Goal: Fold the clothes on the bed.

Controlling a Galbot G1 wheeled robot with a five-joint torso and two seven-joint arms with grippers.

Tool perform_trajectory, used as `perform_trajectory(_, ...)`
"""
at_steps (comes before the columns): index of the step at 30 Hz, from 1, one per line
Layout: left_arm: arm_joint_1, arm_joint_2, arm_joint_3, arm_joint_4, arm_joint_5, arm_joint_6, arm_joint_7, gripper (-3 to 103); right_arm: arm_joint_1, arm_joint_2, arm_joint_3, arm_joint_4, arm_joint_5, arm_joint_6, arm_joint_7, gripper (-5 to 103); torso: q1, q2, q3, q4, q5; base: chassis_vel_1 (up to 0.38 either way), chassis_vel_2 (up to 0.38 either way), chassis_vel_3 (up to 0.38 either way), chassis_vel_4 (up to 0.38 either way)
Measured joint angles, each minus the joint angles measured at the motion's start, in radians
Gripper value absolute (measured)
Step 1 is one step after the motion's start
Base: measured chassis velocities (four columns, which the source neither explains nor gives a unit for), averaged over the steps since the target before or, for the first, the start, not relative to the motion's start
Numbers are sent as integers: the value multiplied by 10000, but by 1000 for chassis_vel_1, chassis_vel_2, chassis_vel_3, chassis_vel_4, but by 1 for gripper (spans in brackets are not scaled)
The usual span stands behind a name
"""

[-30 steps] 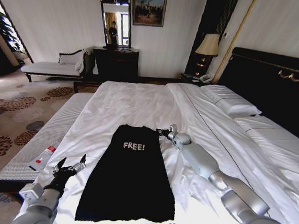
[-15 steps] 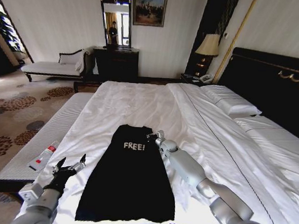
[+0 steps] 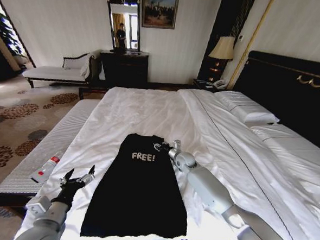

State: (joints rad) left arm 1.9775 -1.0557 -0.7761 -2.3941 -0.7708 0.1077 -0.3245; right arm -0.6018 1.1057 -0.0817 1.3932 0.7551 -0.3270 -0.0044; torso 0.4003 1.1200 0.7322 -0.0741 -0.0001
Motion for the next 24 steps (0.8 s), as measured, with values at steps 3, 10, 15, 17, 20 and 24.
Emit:
perform_trajectory(3, 17, -1, 0, 0, 3, 0, 3, 100, 23, -303, 293, -608, -42, 92, -174, 73, 1, 0, 1, -3, 1, 0, 0, 0, 0)
perform_trajectory(10, 13, 37, 9, -8, 4, 18, -1, 100, -211, -389, 604, -1256, 141, 135, -497, 97, 1, 0, 1, -2, 1, 0, 0, 0, 0)
perform_trajectory(15, 35, 61, 7, -44, 8, 40, -17, 100, -396, -106, 824, -1135, 749, -103, -720, 96, 1, 0, 1, -2, 1, 0, 0, 0, 0)
perform_trajectory(17, 50, 61, -5, -56, 11, 41, -19, 100, -394, -14, 828, -1143, 812, -122, -724, 96, 1, 0, 1, 0, 0, 0, 0, 0, 0)
perform_trajectory(20, 93, 62, -64, -103, 11, 46, -28, 100, -304, 192, 797, -1298, 909, -149, -741, 89, 1, 0, 1, 0, -1, 0, 0, 0, 0)
perform_trajectory(24, 155, 52, -150, -119, 10, 47, -28, 100, -191, 293, 695, -1452, 931, -172, -782, 84, 1, 0, 1, -1, -1, 0, 0, 0, 0)
